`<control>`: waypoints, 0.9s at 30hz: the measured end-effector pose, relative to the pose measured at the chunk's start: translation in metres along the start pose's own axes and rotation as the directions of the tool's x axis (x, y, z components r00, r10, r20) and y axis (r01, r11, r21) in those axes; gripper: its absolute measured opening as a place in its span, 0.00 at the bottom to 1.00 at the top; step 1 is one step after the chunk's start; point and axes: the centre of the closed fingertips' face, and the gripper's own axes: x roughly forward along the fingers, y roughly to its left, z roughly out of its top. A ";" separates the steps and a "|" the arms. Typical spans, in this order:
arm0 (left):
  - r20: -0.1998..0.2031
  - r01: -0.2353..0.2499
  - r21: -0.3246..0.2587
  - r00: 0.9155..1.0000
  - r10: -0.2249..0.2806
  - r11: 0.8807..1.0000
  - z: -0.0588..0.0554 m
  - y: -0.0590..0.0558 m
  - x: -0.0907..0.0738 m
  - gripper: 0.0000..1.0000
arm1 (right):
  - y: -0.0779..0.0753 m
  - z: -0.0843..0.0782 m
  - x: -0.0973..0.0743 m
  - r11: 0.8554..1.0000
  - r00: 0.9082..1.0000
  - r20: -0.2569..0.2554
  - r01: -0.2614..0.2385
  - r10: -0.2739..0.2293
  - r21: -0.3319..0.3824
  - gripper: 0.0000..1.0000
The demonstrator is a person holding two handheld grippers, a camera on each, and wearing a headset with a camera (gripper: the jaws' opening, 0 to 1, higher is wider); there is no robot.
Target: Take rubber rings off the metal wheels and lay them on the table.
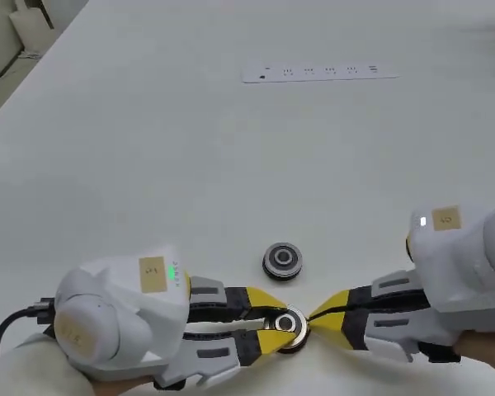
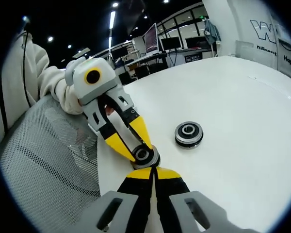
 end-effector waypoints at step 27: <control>-0.014 0.003 0.030 1.000 -0.003 1.000 -0.001 -0.001 0.000 0.14 | 0.008 0.011 -0.001 0.954 0.995 0.083 -0.073 0.051 0.292 0.00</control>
